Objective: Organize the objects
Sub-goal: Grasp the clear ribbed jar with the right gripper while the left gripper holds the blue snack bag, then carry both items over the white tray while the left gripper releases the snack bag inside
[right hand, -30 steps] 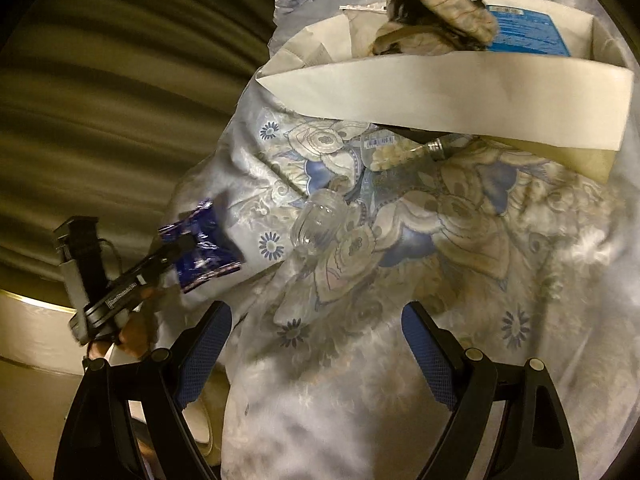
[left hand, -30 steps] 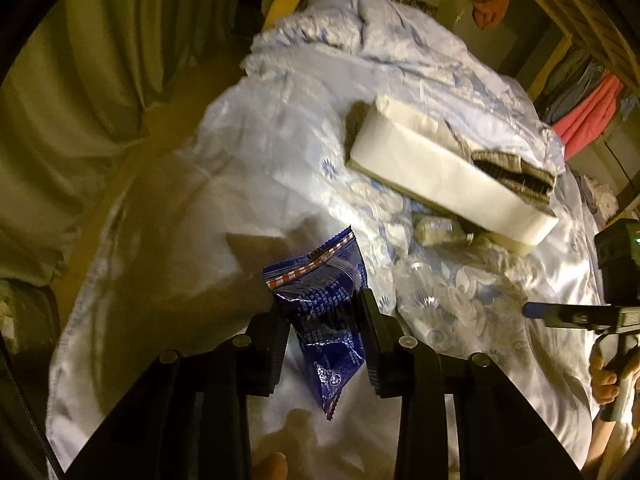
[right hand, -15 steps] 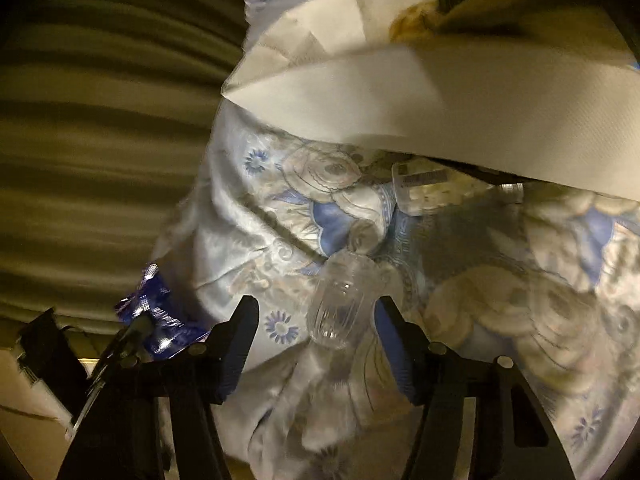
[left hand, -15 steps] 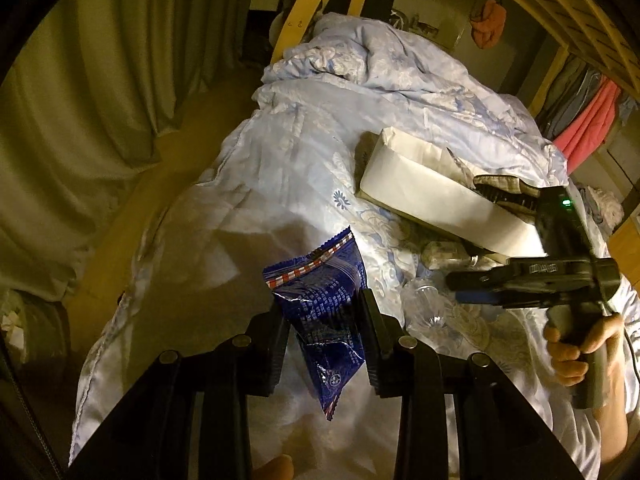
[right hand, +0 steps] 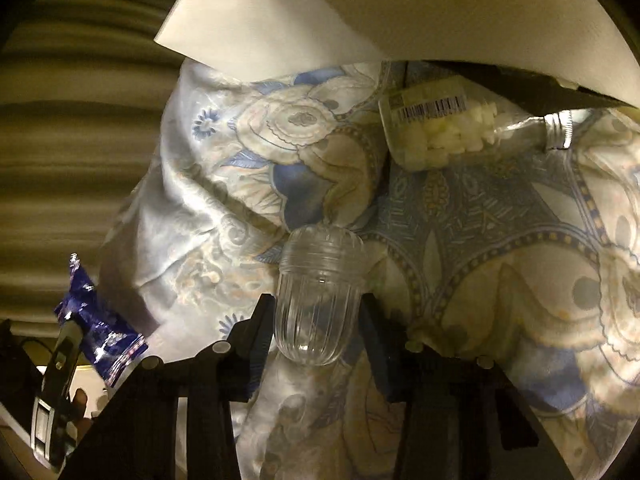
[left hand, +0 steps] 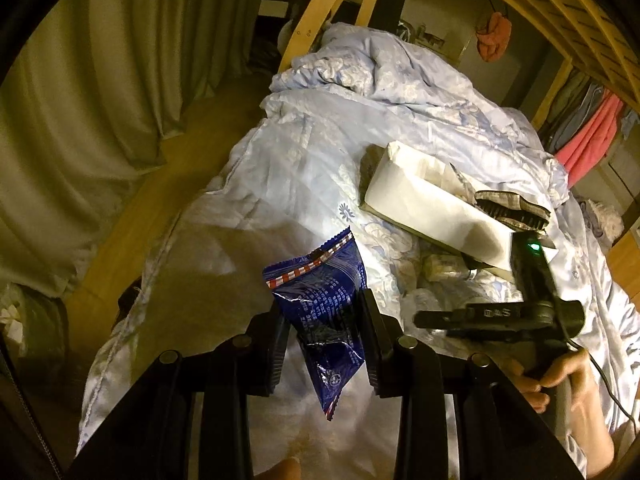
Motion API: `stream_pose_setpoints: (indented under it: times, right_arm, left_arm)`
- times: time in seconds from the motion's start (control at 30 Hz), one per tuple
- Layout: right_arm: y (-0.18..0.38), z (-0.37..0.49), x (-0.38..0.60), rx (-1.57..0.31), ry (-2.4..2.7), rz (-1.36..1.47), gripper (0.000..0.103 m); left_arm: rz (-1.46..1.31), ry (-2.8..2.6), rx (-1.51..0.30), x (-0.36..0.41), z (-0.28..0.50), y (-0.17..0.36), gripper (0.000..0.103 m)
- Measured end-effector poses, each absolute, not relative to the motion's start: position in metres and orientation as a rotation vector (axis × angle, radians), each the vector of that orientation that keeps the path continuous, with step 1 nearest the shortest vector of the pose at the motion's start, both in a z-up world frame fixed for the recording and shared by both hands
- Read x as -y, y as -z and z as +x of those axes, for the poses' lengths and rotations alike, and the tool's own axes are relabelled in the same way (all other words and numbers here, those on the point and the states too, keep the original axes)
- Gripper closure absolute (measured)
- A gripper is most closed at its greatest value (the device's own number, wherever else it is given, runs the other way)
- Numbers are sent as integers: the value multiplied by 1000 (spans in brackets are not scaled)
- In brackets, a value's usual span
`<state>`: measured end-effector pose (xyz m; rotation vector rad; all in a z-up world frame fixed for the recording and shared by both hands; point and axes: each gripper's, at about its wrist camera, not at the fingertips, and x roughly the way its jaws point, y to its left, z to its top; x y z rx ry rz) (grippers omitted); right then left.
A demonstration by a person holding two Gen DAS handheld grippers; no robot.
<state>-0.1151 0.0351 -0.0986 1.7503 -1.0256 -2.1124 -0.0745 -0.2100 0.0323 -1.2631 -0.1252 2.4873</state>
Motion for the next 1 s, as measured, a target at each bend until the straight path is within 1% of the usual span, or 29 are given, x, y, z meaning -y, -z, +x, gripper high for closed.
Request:
stream_pose_setpoints:
  times: [0.1, 0.2, 0.4, 0.63, 0.7, 1.0]
  right_arm:
    - [90, -102, -37, 1039, 2095, 1684, 62]
    - [72, -87, -39, 1044, 2061, 1597, 62]
    - [17, -53, -50, 931, 2130, 1446, 62]
    - [-32, -34, -77, 973, 2186, 1296, 62]
    - [-38, -31, -76, 992, 2192, 1259, 62]
    - [-84, -10, -133, 1069, 2270, 1076, 62]
  left_arm:
    - [-1237, -2538, 58, 206, -70, -38, 70]
    - [-1191, -2598, -51, 198, -63, -47, 70]
    - [-1098, -2649, -154, 185, -56, -75, 70]
    - [-1043, -2638, -145, 164, -50, -110, 70]
    - [-1031, -2635, -139, 158, -47, -120, 70]
    - [-969, -2615, -163, 109, -29, -166, 70]
